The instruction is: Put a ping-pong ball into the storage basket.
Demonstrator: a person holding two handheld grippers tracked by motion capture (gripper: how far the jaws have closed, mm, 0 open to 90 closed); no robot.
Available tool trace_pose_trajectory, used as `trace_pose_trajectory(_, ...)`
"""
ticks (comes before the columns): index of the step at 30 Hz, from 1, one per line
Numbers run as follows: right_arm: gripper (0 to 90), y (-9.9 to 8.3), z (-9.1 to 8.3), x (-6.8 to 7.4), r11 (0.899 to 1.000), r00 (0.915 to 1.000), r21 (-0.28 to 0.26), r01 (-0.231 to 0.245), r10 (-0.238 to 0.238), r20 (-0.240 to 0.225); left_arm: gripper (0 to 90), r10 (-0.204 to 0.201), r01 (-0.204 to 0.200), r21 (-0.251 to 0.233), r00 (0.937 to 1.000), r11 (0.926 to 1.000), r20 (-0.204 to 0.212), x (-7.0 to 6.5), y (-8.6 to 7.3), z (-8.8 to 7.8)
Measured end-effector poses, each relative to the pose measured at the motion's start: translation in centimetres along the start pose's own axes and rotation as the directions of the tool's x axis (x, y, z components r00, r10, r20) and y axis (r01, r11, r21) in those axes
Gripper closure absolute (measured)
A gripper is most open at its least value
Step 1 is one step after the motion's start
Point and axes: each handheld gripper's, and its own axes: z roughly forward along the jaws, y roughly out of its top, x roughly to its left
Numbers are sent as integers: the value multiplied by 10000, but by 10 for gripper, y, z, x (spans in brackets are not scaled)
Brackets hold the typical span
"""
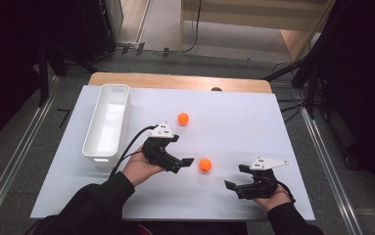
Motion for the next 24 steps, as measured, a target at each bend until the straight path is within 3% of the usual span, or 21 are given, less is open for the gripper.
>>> trace_pose_trajectory(24,131,0,0,1,10000,10000,47,-2,2,-1,6,162,-163,-65,9998,9998,-114,-3,12,34)
